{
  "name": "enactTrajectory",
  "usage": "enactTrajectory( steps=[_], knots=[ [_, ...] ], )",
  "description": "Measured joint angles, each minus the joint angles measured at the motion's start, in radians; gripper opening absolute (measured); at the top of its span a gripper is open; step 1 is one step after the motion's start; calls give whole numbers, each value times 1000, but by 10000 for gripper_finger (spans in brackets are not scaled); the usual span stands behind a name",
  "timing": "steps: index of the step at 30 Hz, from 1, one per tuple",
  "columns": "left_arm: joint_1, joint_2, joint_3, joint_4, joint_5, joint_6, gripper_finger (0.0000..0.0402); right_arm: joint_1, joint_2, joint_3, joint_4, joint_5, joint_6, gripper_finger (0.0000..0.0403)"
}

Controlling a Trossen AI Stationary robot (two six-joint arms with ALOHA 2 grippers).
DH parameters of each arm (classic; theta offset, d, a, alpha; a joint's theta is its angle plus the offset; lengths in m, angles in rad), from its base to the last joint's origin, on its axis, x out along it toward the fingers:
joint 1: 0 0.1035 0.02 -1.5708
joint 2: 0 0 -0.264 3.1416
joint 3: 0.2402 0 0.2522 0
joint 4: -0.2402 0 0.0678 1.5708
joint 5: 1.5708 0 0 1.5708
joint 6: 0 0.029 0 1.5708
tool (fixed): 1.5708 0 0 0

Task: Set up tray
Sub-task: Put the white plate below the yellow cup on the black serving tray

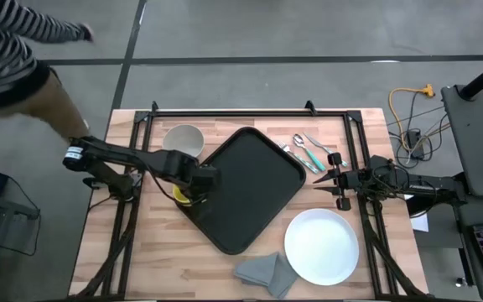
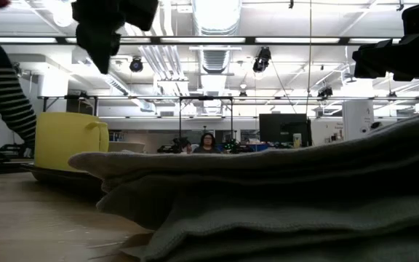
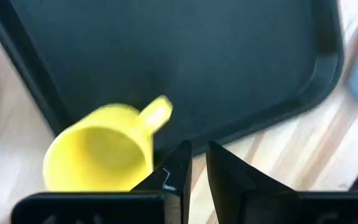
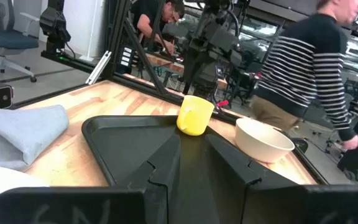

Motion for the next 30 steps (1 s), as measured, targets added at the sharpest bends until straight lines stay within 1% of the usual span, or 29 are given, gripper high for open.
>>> enactTrajectory(
  steps=[2, 6, 8, 11, 14, 16, 18, 20, 24, 26, 27, 28, 30],
  knots=[
    [0, 0, 28, -43, 16, 7, 32, 0, 0, 0, 0, 0, 0, 68],
    [-3, -2, 61, -59, 54, -31, 32, 0, 0, 0, 0, 0, 0, 68],
    [-3, -2, 73, -56, 57, -32, 32, 0, 0, 0, 0, 0, 0, 68],
    [-3, -2, 72, -56, 61, -33, 32, 0, 0, 0, 0, 0, 0, 68],
    [-17, -2, 57, -57, 92, -40, 32, 0, 0, 0, 0, 0, 0, 68],
    [-27, -2, 53, -49, 112, -35, 40, 0, 0, 0, 0, 0, 0, 68],
    [-39, -2, 54, -50, 119, -32, 58, 0, 0, 0, 0, 0, 0, 68],
    [-47, -5, 63, -69, 125, -29, 89, 0, 0, 0, 0, 0, 0, 68],
    [-55, -34, 74, -192, 125, 22, 154, 0, 0, 0, 0, 0, 0, 68],
    [-67, -69, 69, -209, 113, 31, 177, 0, 0, 0, 0, 0, 0, 68],
    [-78, -92, 63, -207, 86, 29, 185, 0, 0, 0, 0, 0, 0, 68],
    [-97, -120, 56, -200, 34, 24, 192, 0, 0, 0, 0, 0, 0, 68],
    [-160, -184, 37, -149, -107, 34, 202, 0, 0, 0, 0, 0, 0, 68]
  ],
)
